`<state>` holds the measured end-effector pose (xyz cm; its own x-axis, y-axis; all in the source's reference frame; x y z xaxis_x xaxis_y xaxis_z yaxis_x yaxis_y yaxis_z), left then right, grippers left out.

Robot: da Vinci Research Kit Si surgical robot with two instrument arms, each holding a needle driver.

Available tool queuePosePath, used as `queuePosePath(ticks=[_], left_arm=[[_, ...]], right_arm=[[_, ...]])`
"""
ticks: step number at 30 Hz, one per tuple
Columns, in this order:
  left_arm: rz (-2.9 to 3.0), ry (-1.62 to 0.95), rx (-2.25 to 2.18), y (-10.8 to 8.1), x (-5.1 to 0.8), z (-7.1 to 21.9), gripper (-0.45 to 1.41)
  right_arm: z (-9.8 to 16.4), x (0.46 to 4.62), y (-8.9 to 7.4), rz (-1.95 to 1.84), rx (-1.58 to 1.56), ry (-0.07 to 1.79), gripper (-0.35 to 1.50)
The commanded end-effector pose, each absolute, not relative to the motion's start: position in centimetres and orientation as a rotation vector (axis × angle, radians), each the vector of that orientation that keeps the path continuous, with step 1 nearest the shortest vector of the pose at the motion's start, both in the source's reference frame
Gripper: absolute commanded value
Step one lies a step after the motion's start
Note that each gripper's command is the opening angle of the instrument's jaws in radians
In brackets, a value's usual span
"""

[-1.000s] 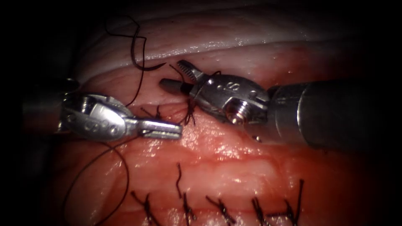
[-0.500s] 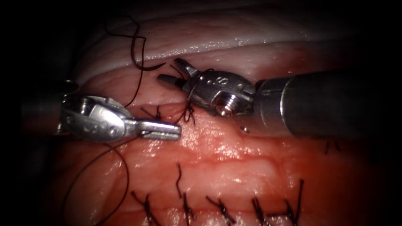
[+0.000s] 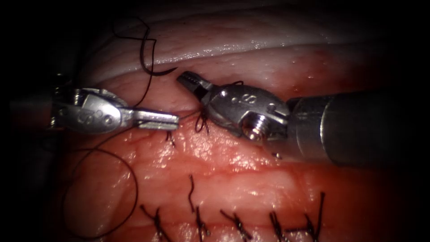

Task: Wound Closure

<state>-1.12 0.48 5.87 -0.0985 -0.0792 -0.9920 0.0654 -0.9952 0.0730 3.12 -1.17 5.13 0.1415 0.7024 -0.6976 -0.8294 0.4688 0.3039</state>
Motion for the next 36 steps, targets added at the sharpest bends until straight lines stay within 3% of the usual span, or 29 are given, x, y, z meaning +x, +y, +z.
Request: queuePosePath(ticks=[1,18,36], left_arm=[[-2.274,-0.02,2.034,0.6,-1.15,6.0,-0.45],[-2.444,-0.029,2.032,1.8,-1.25,6.4,-0.45],[-2.621,-0.148,2.004,2.9,-1.15,7.1,-0.45]], right_arm=[[5.1,3.14,-1.2,1.111,-0.171,0.912,-0.35],[5.1,2.96,-1.8,1.033,-0.105,0.851,-0.35],[4.9,2.89,-2.1,1.017,-0.1,0.913,-0.35]])
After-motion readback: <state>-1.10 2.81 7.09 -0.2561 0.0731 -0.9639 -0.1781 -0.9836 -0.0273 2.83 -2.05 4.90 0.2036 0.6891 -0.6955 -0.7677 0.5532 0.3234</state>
